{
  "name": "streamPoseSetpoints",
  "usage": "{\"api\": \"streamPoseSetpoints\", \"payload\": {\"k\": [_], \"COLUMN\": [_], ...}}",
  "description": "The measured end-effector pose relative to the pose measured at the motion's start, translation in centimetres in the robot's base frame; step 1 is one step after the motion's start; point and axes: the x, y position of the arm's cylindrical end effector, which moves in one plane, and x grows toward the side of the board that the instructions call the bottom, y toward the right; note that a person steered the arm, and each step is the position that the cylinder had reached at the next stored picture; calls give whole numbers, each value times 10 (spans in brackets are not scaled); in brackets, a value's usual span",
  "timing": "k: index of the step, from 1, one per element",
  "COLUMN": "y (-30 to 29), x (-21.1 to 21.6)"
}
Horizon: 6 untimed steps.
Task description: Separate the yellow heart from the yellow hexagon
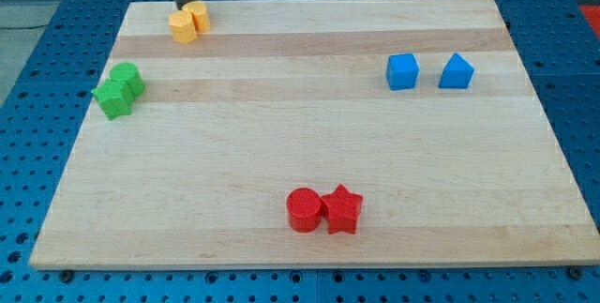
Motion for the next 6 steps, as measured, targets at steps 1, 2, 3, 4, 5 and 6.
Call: {"api": "streamPoseSetpoints", "payload": {"k": [1,2,3,4,5,6], "y": [22,46,75,101,110,107], "x": [20,43,66,89,110,113]}}
